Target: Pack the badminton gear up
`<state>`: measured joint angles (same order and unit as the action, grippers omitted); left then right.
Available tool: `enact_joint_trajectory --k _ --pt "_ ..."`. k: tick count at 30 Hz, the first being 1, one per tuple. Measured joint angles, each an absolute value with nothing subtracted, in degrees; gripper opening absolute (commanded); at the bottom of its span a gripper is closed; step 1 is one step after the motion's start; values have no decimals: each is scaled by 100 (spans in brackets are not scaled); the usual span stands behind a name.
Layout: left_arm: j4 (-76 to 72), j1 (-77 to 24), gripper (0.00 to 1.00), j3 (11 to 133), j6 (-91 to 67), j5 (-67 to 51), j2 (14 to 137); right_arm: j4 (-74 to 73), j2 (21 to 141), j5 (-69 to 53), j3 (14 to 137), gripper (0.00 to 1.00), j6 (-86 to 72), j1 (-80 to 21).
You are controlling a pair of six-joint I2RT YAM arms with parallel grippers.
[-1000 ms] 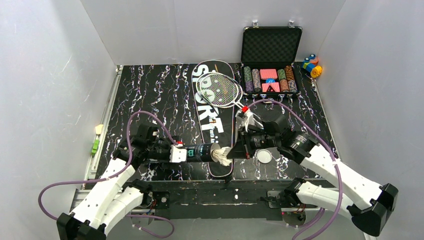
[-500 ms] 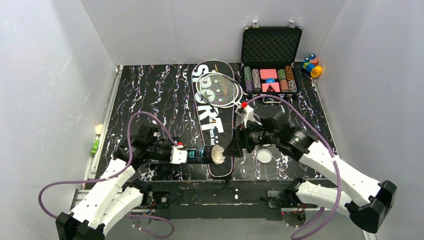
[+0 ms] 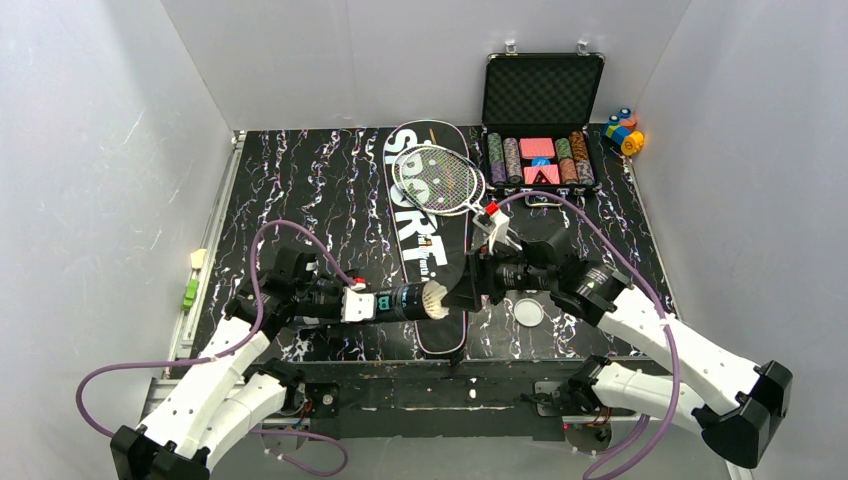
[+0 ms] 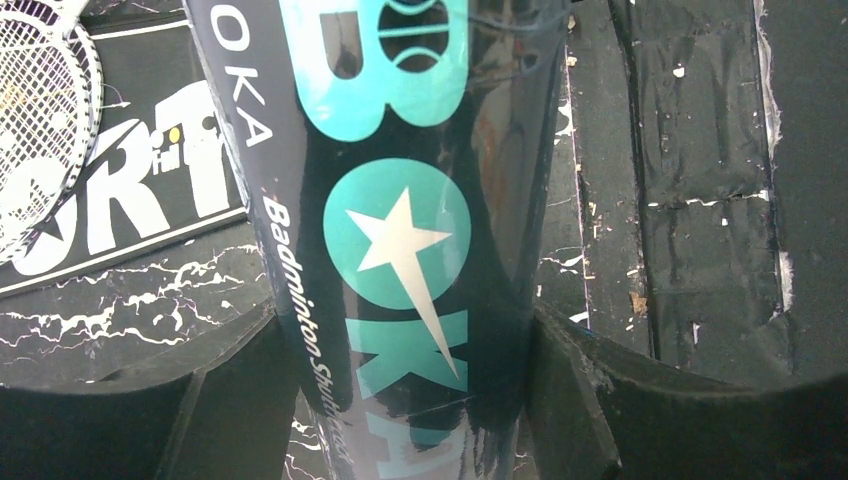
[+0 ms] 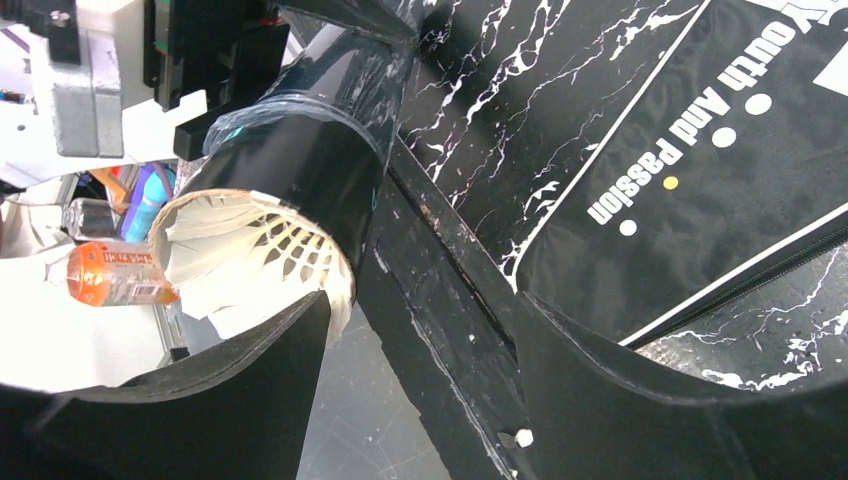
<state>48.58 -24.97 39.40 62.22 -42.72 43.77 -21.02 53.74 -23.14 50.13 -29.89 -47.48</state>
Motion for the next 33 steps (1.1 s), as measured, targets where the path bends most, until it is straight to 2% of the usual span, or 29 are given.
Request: enact_joint_trajectory --k 8,12,16,20,28,33 --pt "4733 -2497 19 3977 5876 -4311 4379 -1603 5680 -1957 4971 75 -3155 -4984" --pt "4661 -2497 18 4005 5734 -4335 4379 -1345 6003 -1747 4971 82 -3194 -5229" --pt "4630 -2499 18 4005 5638 -4333 4379 -1256 6222 -1525 4980 84 -3264 -5339" --pt "4554 -2499 18 4005 5553 -4331 4372 -1645 6031 -987 5225 86 -3245 -5339" --pt "4397 -2499 16 3776 5524 -4226 4193 -2692 4685 364 5535 87 -3179 -4838" --pt "4294 -2499 16 3673 5439 -4154 4176 -3347 5052 1175 5194 83 -3173 -4237"
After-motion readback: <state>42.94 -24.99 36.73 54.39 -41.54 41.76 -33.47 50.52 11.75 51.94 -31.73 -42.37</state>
